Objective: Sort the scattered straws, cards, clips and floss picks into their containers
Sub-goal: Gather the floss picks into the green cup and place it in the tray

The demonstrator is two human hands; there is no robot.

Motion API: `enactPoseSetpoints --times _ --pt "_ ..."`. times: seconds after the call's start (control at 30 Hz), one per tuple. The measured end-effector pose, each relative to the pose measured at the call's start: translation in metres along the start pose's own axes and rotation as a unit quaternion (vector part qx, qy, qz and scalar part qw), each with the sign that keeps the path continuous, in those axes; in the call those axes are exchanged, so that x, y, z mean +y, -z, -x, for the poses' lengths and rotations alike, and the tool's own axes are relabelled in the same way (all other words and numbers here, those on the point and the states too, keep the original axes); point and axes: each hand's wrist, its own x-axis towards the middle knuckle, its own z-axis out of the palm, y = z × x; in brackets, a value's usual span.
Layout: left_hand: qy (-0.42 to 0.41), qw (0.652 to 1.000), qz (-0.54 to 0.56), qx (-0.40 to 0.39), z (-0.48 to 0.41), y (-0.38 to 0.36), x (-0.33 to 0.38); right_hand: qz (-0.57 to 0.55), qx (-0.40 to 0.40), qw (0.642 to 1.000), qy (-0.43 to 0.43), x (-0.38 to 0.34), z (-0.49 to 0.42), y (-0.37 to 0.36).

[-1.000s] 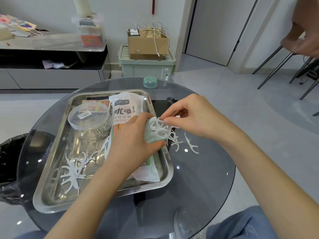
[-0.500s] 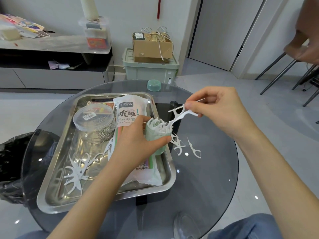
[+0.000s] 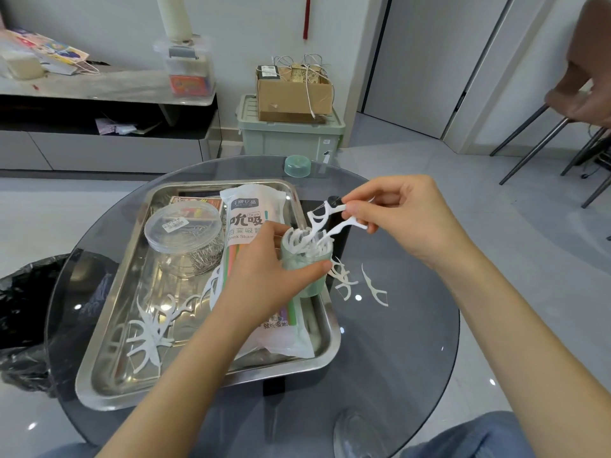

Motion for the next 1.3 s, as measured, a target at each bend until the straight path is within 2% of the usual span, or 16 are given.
enactPoseSetpoints --times 0.17,0.23,0.37,0.57,0.67,0.8,0.87,0.97,1.0,1.07,1.17,1.3 --pt "0.030 0.999 0.041 0.010 -0.001 0.001 -0.002 -0.032 0.068 0.997 0.001 0.000 -0.002 0.024" --pt "0.026 0.999 0.035 0.011 -0.001 0.000 -0.002 -0.044 0.069 0.997 0.011 -0.002 -0.001 0.026" --pt "0.000 1.000 0.004 0.018 0.001 -0.001 -0.001 -0.055 0.067 0.993 0.082 -0.009 0.006 0.010" --pt "-0.020 0.999 -0.033 0.015 0.002 0.000 0.002 0.120 0.015 0.968 0.219 -0.011 0.015 -0.015" --pt "-0.014 0.999 -0.042 0.005 0.002 0.001 0.002 0.109 -0.027 0.973 0.203 -0.008 0.013 -0.017" --pt "-0.006 0.999 -0.031 -0.004 0.002 0.000 0.003 0.065 -0.033 0.981 0.178 -0.006 0.013 -0.023" --pt "-0.001 1.000 -0.021 -0.007 0.002 0.000 0.003 0.021 -0.001 0.985 0.169 -0.007 0.014 -0.028" --pt "0.022 1.000 0.013 -0.008 0.001 0.001 0.001 -0.061 0.104 0.982 0.144 -0.009 0.011 -0.025" --pt "0.031 0.999 0.027 -0.007 0.001 0.002 0.000 -0.074 0.117 0.982 0.127 -0.009 0.010 -0.022" --pt "0.037 0.999 0.035 -0.002 0.000 0.002 0.000 -0.090 0.080 0.990 0.075 -0.009 0.009 -0.017" --pt "0.006 1.000 -0.015 0.027 0.000 0.001 0.001 -0.054 0.011 0.998 0.024 -0.007 0.013 -0.016" --pt "-0.027 0.997 -0.045 0.050 0.002 0.002 0.003 0.085 0.004 0.992 0.090 -0.010 0.018 -0.010"
